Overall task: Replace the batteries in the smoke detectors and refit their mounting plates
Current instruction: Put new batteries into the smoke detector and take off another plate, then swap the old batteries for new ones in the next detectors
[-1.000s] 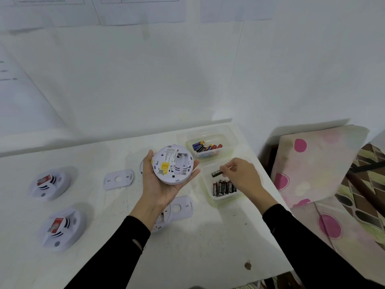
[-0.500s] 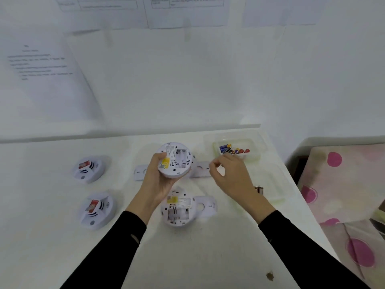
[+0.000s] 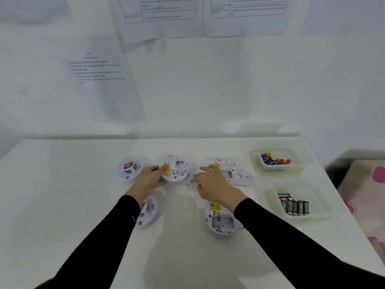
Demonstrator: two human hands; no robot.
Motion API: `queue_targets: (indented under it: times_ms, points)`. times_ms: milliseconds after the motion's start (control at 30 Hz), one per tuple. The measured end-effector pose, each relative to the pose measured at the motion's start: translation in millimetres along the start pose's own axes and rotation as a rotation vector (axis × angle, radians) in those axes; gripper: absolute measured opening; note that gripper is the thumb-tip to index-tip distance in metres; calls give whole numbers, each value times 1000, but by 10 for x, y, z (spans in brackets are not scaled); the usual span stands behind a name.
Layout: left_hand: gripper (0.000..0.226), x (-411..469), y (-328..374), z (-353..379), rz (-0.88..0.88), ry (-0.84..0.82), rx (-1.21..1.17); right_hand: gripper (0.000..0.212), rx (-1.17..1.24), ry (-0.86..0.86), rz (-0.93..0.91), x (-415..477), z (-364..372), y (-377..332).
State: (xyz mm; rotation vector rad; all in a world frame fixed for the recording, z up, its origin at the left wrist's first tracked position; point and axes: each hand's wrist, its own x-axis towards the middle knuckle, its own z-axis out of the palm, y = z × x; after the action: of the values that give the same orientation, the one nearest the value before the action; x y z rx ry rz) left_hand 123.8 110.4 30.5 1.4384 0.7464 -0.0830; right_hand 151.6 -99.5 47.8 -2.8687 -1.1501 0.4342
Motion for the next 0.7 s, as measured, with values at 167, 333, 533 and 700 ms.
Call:
queue_targets:
  times_ms: [167, 333, 533, 700]
  points:
    - [42, 87, 40, -89, 20, -31, 105, 46, -108, -91, 52, 53, -4, -92]
    - [38, 167, 3, -163, 120, 11, 331, 44, -54, -69, 111, 49, 47, -118]
    - [47, 167, 52, -392, 482, 266, 652, 41, 50, 4, 168, 69, 66, -176]
    - [95, 334, -61, -803, 288, 451, 886, 33, 268, 398, 248, 89, 126, -255]
